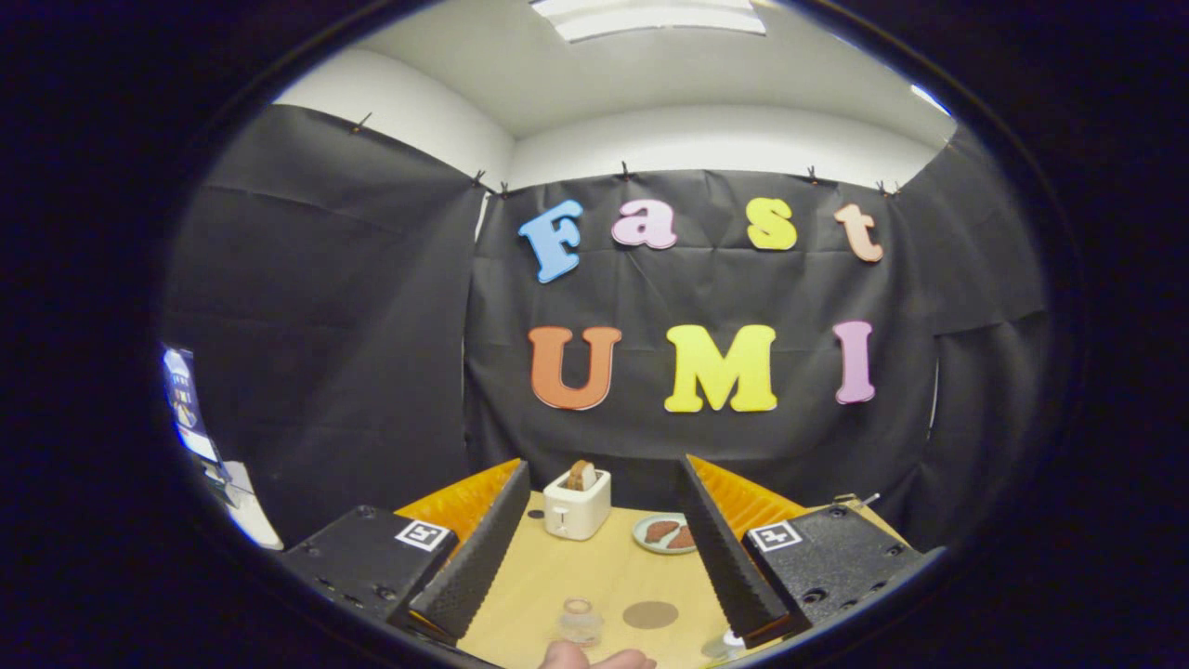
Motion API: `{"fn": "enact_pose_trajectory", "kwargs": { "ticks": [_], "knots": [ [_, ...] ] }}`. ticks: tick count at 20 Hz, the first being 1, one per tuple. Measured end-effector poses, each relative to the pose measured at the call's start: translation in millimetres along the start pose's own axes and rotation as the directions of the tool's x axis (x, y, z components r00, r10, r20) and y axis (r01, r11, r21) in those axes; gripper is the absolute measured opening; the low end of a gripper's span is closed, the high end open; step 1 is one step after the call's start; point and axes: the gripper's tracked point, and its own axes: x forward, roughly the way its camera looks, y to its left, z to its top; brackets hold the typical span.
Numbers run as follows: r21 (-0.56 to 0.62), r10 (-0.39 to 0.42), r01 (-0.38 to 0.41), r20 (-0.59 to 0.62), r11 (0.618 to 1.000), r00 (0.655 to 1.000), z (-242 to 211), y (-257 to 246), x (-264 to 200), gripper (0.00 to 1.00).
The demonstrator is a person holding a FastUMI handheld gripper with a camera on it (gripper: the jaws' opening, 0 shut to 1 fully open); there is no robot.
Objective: Take the bottle from table, then pour the juice into the cup, finally place the bottle on the coaster
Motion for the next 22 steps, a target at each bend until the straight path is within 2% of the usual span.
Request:
{"fn": "enact_pose_trajectory", "kwargs": {
  "ticks": [6,11,14,19,22],
  "knots": [
    [0.034,-0.04,0.041,-0.026,0.999,0.999,-56,9,-23,1.0],
    [0.011,-0.101,0.102,-0.063,0.995,0.993,-97,8,-35,1.0],
    [0.032,-0.134,0.138,-0.103,0.99,0.986,-124,10,-39,1.0],
    [0.101,-0.137,0.159,-0.197,0.982,0.971,-178,19,-40,1.0],
    [0.047,-0.17,0.185,-0.221,0.982,0.96,-205,13,-41,1.0]
  ]
}}
